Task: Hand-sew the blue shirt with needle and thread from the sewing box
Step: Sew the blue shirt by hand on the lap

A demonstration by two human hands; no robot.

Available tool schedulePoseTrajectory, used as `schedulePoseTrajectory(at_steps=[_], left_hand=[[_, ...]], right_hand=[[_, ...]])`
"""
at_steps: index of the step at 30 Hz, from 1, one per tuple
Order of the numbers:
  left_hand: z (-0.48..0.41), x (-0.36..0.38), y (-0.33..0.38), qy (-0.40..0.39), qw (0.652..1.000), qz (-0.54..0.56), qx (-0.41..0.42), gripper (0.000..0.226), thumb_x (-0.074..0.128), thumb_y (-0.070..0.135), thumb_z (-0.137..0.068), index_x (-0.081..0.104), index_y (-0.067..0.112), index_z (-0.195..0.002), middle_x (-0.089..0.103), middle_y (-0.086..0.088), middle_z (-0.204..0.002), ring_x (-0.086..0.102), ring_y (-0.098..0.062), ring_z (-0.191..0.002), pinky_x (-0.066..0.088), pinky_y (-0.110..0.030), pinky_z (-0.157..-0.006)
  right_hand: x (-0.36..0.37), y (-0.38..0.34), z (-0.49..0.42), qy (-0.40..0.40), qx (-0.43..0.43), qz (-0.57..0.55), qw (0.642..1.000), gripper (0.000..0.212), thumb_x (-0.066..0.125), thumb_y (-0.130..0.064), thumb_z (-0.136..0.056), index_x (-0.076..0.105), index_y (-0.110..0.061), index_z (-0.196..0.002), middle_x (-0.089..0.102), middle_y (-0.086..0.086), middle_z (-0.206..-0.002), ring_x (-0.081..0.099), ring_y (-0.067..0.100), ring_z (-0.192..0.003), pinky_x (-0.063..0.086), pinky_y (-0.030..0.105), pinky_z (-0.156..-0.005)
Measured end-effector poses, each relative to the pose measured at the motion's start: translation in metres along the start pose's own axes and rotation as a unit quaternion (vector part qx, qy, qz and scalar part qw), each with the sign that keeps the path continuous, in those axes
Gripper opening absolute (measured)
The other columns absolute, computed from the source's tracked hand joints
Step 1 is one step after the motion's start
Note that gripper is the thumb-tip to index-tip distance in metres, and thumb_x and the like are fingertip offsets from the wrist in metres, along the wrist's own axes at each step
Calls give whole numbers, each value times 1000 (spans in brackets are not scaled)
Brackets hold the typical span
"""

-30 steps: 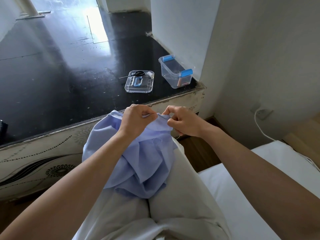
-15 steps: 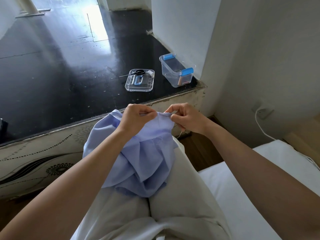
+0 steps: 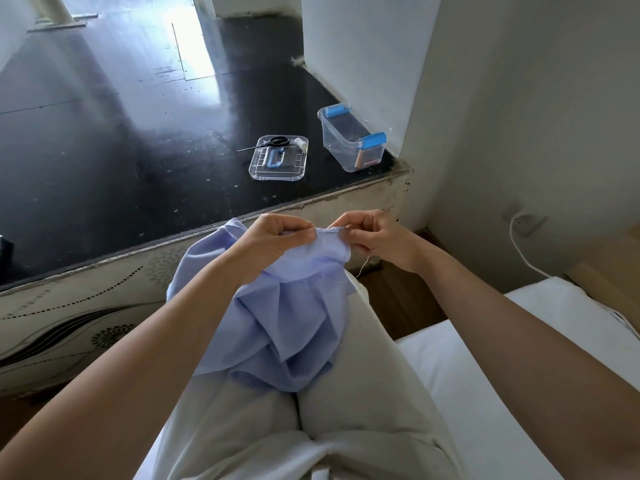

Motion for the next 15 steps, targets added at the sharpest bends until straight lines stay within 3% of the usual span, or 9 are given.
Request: schedulePoseTrajectory(at_steps=[9, 15], left_hand=[[0, 2, -4, -18, 997, 56, -42, 8, 65, 17, -90, 73, 14, -91, 71, -2, -82, 63, -15, -78, 52, -25, -70], [1, 3, -3, -11, 997, 62, -52, 19, 70, 29, -77, 73, 16, -91, 72, -3, -85, 65, -18, -78, 55, -26, -68]], right_hand=[[7, 4, -9, 5, -10, -10, 1000, 20, 56, -21, -96, 52, -9, -112, 59, 24, -82, 54, 11, -57, 48, 15, -55], [14, -3, -10, 0, -34, -17, 999, 19, 52, -12, -99, 47, -4, -115, 61, 1, -68, 54, 7, -52, 46, 12, -54]])
Point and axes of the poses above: each hand's wrist, its own z-axis away from the middle knuckle, its own x-axis out of the palm, y = z × x, the point moved 3 cm from there along -z, towards the middle knuckle
